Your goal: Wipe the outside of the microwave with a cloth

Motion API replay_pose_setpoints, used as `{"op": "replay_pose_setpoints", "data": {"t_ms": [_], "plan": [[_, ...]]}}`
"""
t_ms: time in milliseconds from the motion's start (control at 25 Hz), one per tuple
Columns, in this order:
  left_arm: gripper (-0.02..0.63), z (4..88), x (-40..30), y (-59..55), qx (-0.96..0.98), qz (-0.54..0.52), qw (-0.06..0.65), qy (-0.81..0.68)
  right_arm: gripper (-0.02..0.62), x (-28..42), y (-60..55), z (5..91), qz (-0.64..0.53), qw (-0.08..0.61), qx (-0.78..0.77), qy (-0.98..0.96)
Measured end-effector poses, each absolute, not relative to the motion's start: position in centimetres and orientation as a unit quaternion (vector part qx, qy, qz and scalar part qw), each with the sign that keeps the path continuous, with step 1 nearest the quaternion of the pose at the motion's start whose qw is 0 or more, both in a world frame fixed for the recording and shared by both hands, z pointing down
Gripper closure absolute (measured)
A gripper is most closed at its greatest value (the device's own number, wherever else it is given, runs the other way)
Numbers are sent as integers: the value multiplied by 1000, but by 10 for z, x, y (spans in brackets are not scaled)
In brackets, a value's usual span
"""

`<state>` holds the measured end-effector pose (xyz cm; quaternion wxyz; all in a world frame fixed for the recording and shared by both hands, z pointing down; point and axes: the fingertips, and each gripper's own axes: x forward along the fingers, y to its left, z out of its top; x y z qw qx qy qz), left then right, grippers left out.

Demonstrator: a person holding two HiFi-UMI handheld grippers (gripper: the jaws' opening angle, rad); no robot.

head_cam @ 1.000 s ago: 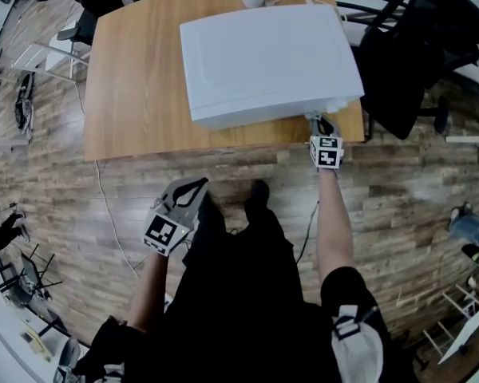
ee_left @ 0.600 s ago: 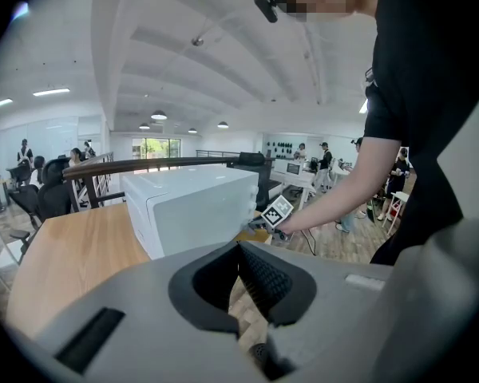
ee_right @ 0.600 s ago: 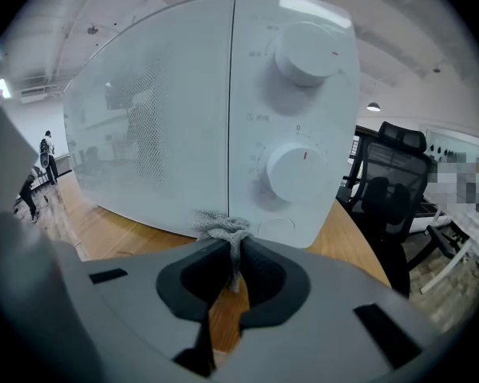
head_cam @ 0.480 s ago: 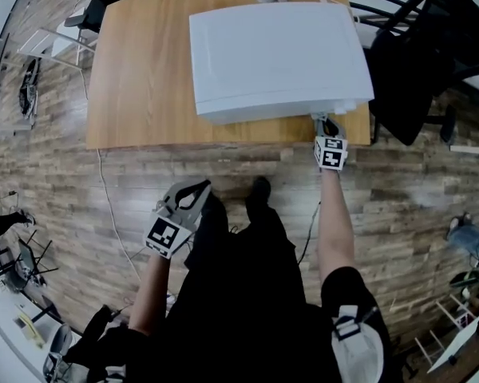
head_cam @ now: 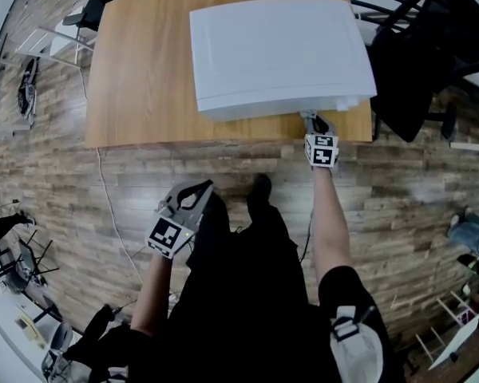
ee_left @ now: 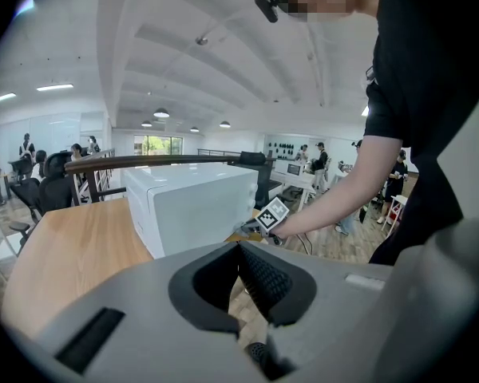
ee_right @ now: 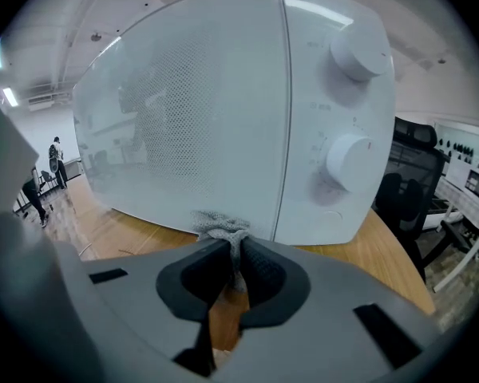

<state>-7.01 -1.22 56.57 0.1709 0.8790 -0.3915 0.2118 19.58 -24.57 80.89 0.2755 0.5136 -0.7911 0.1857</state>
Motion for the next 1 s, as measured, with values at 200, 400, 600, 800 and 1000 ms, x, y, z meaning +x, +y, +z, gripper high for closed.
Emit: {"op": "replay_pose_setpoints", "data": {"t_ms": [200,400,600,800,1000], "plan": [[603,566,-77,-10,879,208,172,-393,566,176,-242,807,193,270,513,-792],[603,570,-90,-4,876,207,176,-399,566,154,-237,807,201,263,510,-794],[603,571,-100,1,875,202,177,-402,566,132,-231,809,216,252,509,-794],[603,568,-105,4,877,199,178,-400,566,109,-224,809,217,255,496,-801],[603,567,-114,7,876,199,179,-401,566,80,-217,807,214,260,475,-813]]}}
